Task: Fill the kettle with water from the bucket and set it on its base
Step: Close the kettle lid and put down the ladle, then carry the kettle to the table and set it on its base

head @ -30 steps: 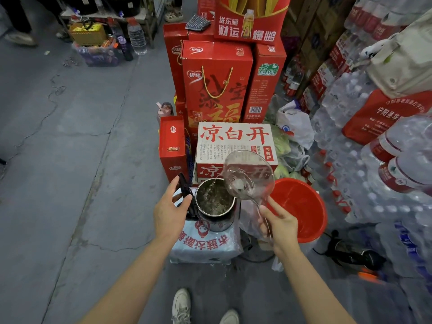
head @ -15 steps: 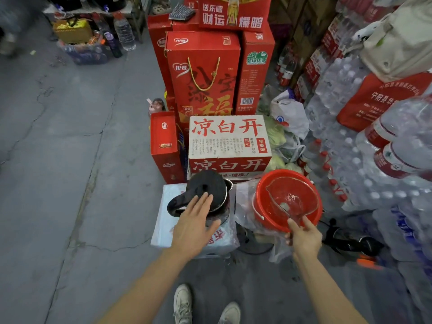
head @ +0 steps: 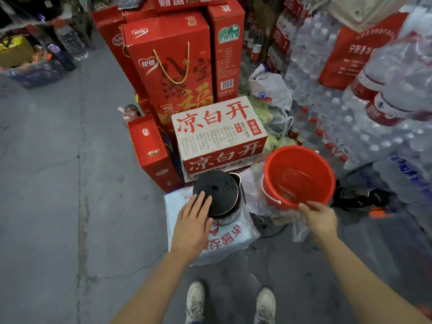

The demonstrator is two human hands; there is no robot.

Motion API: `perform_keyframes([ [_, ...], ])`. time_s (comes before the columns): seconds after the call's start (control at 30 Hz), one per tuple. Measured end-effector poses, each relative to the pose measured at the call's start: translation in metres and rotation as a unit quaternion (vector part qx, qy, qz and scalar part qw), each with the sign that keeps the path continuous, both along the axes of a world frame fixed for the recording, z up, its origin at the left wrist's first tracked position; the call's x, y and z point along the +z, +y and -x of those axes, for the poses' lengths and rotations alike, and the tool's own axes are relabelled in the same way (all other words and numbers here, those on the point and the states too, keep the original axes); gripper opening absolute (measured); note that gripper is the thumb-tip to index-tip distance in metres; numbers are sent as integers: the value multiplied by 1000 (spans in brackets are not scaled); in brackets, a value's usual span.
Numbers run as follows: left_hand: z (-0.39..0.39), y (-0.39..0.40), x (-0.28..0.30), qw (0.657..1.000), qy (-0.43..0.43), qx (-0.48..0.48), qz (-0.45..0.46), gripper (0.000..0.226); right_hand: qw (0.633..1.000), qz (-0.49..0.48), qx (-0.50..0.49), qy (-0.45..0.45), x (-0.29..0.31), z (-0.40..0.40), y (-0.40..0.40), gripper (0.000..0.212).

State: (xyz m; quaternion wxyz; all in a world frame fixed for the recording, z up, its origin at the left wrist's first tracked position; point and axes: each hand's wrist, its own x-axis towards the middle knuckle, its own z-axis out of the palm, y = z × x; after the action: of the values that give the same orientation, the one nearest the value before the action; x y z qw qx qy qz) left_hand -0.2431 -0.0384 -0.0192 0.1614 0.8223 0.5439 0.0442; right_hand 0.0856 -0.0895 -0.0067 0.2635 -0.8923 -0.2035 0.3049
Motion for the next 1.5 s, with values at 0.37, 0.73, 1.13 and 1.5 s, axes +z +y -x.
perform_keyframes([
  [0.37,58,3,-53,934,-299,134,145,62,965,-233,60,103,-63,178,-4,46],
  [0.73,27,11,-65,776,-573,229,128,35,883,-389,-32,261,-127,192,44,54],
  [1.13,0,0,-14,717,-649,225,115,47,833,-477,-20,278,-82,190,22,44],
  [1.5,-44,-26,121,742,-639,87,185,63,816,-539,-76,195,32,152,-70,83],
])
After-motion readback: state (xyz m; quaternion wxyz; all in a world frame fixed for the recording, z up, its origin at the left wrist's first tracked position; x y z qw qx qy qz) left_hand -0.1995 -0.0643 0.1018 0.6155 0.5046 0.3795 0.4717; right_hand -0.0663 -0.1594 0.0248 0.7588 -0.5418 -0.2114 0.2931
